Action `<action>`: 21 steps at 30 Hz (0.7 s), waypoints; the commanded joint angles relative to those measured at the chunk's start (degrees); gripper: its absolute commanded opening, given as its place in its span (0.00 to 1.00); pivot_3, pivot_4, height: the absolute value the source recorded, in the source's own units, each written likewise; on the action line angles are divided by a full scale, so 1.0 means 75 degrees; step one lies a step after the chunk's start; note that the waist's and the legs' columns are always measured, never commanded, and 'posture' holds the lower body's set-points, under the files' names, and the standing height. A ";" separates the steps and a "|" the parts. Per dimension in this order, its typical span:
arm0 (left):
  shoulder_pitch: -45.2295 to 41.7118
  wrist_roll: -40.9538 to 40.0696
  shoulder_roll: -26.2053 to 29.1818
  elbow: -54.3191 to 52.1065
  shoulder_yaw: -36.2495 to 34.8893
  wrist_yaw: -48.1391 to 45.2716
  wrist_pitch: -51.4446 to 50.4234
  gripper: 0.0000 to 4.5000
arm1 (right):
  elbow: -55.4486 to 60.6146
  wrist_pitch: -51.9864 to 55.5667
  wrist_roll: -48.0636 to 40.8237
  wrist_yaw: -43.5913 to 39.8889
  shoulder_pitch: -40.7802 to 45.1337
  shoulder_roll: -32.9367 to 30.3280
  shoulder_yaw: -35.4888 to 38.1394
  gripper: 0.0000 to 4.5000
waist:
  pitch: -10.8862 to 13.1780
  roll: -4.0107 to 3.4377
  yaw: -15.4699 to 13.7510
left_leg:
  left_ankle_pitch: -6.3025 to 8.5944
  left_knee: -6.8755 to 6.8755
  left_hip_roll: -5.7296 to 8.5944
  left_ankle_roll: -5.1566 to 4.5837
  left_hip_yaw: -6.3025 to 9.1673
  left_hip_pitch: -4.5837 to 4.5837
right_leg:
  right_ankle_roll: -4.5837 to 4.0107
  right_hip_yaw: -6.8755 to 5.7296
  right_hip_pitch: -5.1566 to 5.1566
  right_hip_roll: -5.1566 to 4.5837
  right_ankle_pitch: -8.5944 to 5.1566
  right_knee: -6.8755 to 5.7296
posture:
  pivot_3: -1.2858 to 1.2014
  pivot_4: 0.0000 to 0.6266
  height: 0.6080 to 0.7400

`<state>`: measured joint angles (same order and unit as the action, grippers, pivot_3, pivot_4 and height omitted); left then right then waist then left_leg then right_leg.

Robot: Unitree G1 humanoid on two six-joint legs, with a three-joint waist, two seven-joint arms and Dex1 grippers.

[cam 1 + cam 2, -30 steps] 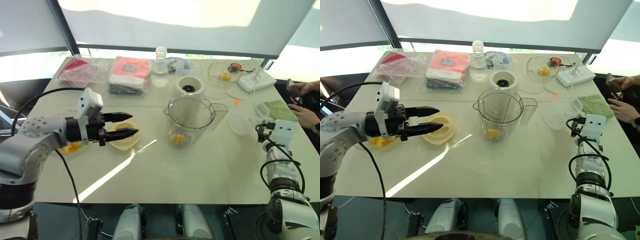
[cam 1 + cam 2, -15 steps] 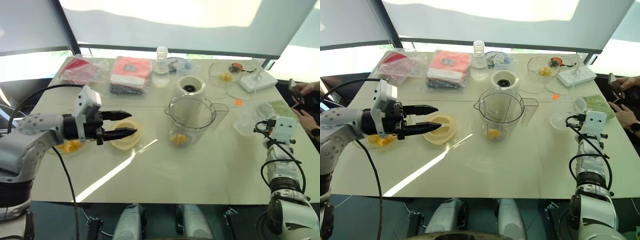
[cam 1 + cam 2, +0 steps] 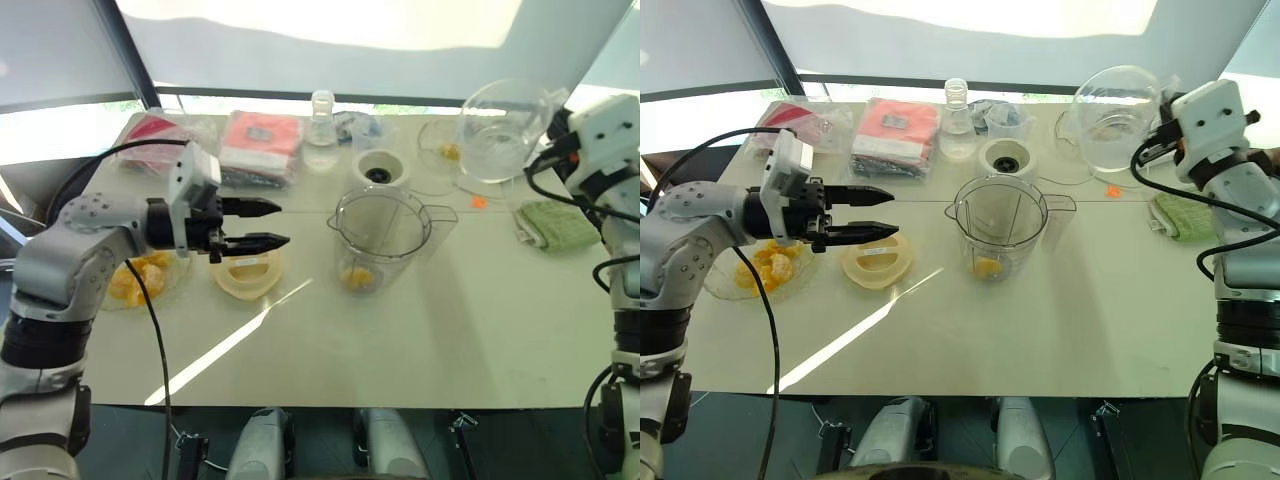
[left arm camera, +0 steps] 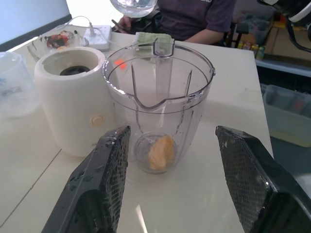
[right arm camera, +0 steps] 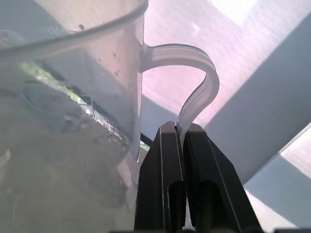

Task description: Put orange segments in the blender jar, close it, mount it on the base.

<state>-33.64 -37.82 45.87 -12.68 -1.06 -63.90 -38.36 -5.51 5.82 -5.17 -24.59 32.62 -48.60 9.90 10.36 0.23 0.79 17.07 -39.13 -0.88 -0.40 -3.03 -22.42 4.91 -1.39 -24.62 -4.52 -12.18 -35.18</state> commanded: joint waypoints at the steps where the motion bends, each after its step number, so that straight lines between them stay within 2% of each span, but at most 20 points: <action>1: -0.0183 0.0107 -0.0039 0.0047 -0.0038 -0.0103 0.0235 0.64 | 0.0885 -0.0004 0.0274 -0.0256 0.0292 -0.0237 -0.0094 0.01 | 0.0002 0.0004 -0.0007 | 0.0000 -0.0001 0.0000 0.0000 -0.0001 -0.0003 | 0.0000 0.0000 -0.0001 -0.0001 0.0000 0.0002 | 0.52 0.24 1.00; 7: -0.0125 0.0307 -0.0124 0.0145 0.0039 -0.0174 0.0405 0.64 | 0.1502 -0.0143 0.0890 -0.0399 0.0320 -0.0239 -0.0425 0.01 | 0.0006 0.0011 -0.0022 | 0.0000 -0.0002 0.0002 0.0000 0.0000 -0.0006 | 0.0001 -0.0003 -0.0001 -0.0005 -0.0001 0.0004 | 0.52 0.24 1.00; 21: 0.0009 0.0434 -0.0253 0.0025 0.0090 -0.0132 0.0428 0.64 | 0.1297 -0.2786 0.2831 -0.0315 0.0568 -0.0651 -0.1044 0.01 | 0.0008 0.0014 -0.0004 | 0.0000 -0.0003 0.0001 0.0000 -0.0002 -0.0006 | 0.0001 -0.0004 -0.0006 -0.0003 -0.0001 0.0001 | 0.52 0.24 1.00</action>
<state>-33.40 -34.38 43.83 -11.18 0.41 -64.83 -35.66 3.65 -12.07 14.43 -27.77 34.71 -52.08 1.13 10.43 0.33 0.76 17.07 -39.15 -0.87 -0.40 -3.05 -22.46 4.92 -1.42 -24.66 -4.54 -12.19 -35.17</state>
